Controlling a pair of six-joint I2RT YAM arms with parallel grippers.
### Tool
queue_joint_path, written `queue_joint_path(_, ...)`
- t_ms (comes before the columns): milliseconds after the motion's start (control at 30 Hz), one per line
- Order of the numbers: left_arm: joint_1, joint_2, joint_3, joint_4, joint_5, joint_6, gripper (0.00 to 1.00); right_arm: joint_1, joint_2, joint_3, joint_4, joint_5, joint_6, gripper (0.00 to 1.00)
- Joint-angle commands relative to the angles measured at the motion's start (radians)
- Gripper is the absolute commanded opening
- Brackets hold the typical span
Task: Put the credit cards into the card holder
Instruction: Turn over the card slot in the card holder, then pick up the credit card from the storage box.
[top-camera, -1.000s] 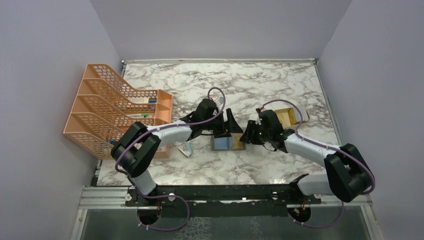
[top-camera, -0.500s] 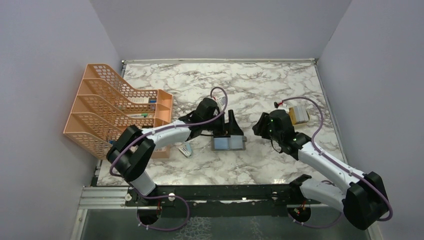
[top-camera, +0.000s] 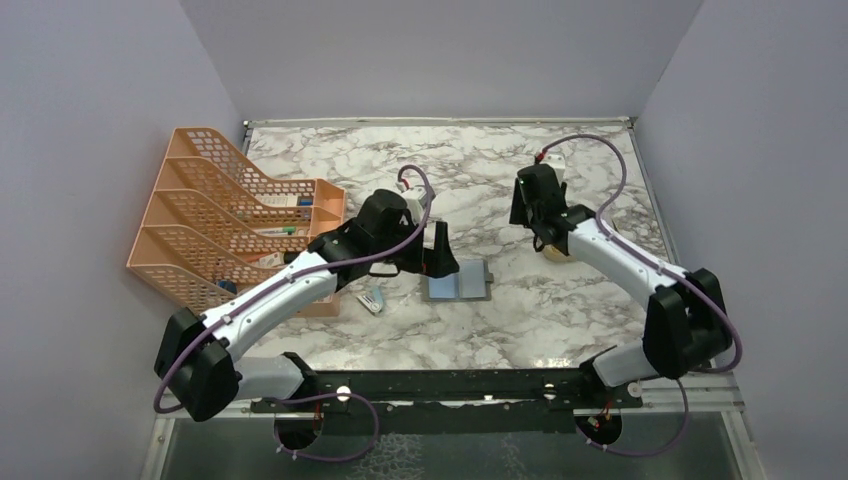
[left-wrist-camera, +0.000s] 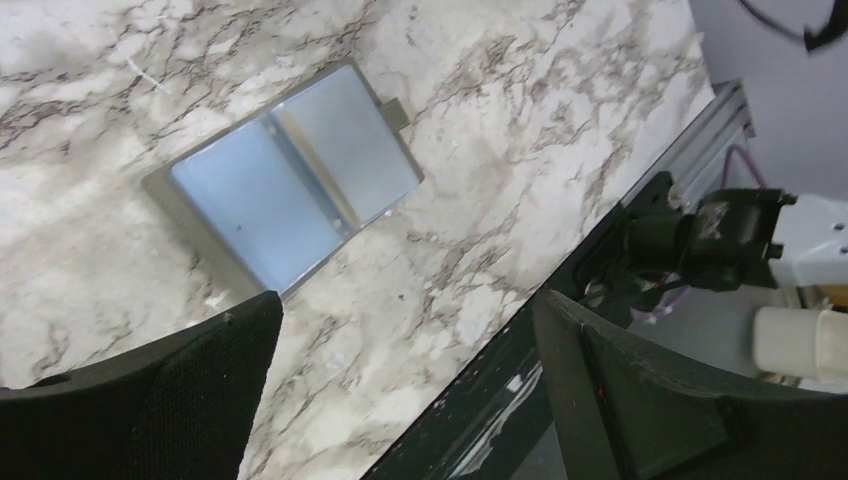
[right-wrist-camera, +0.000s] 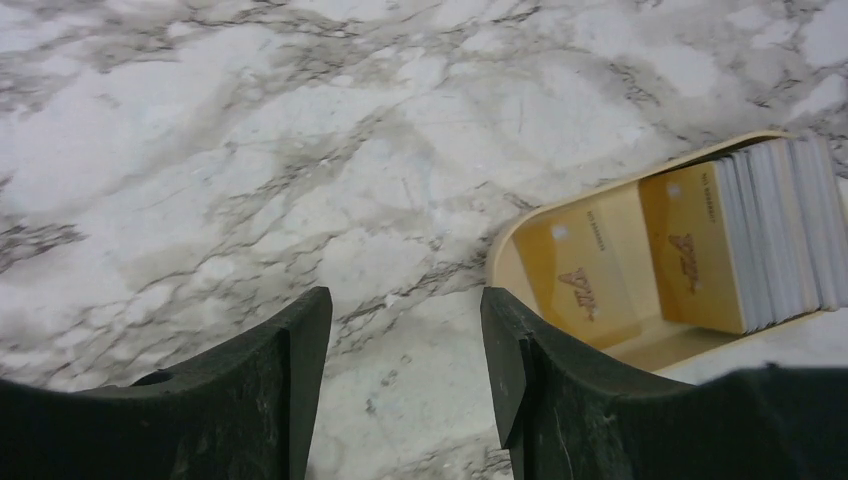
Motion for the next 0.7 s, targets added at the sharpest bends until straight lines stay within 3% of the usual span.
queue_joint_path(0,0.004,-0.068,0.005,-0.158,-0.016,0.185,0.99,-0.079,0.133,0.1,-0.117,0.094,-0.078,0.58)
queue_joint_path(100,0.005,-0.062,-0.007,-0.2,0.046,0.26,0.99,-0.147,0.186,0.129,-0.147,0.093,-0.08,0.59)
queue_joint_path(300,0.005,-0.079,-0.054,-0.222,-0.012,0.348,0.99,-0.285,0.224,0.184,-0.207,0.154,-0.13,0.65)
queue_joint_path(667,0.005,-0.11,-0.083,-0.224,-0.064,0.365,0.99,-0.321,0.316,0.212,-0.211,0.222,-0.231,0.64)
